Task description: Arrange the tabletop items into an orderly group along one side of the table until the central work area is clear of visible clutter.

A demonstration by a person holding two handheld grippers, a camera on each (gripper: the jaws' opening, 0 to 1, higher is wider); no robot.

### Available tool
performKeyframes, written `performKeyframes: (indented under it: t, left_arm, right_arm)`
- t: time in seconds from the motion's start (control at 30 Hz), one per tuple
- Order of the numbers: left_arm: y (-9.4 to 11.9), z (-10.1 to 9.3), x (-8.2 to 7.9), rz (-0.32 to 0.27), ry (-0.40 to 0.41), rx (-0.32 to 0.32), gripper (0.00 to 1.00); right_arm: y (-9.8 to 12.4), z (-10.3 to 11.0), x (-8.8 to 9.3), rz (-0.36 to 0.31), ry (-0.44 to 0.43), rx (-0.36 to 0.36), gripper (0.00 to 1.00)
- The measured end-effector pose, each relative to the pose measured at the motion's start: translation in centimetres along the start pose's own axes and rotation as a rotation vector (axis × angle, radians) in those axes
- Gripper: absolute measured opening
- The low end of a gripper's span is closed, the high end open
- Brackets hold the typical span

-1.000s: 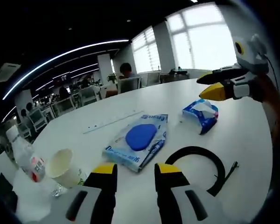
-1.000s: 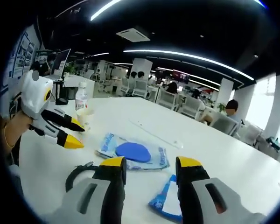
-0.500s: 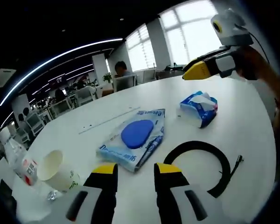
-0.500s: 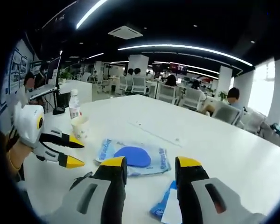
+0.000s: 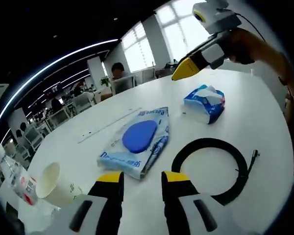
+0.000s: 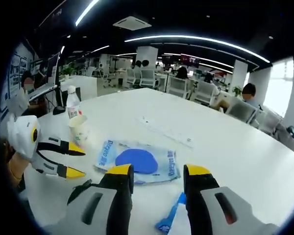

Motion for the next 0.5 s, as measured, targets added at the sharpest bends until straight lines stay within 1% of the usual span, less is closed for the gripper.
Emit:
performKeyframes:
  t: [0.1,0.2,0.4,0.5]
  left_arm:
    - [-0.2,0.1,0.0,0.0,-0.045,0.013,0.28]
    - [-0.3,0.1,-0.3,-0.019,-0.095,0.021,0.27]
    - [-0.5,0.2,-0.4,-0.037,-0.132,0.055,0.26]
    - [-0.6,0.3,-0.3,-0.037,-0.129,0.075,0.26]
  right_arm:
    - [-0.6,0.0,0.1,0.033,0.0,-0.01,0.38]
    - [-1.1,-0.1,0.1,0.048,-0.007,-0.013,0.39]
    - [-1.9,-0.8,-0.1,0.067,-0.075,-0.011,0.4]
    - [-2.4,-1.2,0.0,0.086,-0.106,-0.013,0.4]
Point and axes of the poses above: the point that each gripper's makers call its tool centre point, and the gripper's own axes: y roughly backward along the fingers, z roughly to its left, x roughly out of its underside, the point moved 7 cm from there along y, roughly backward along the fingers
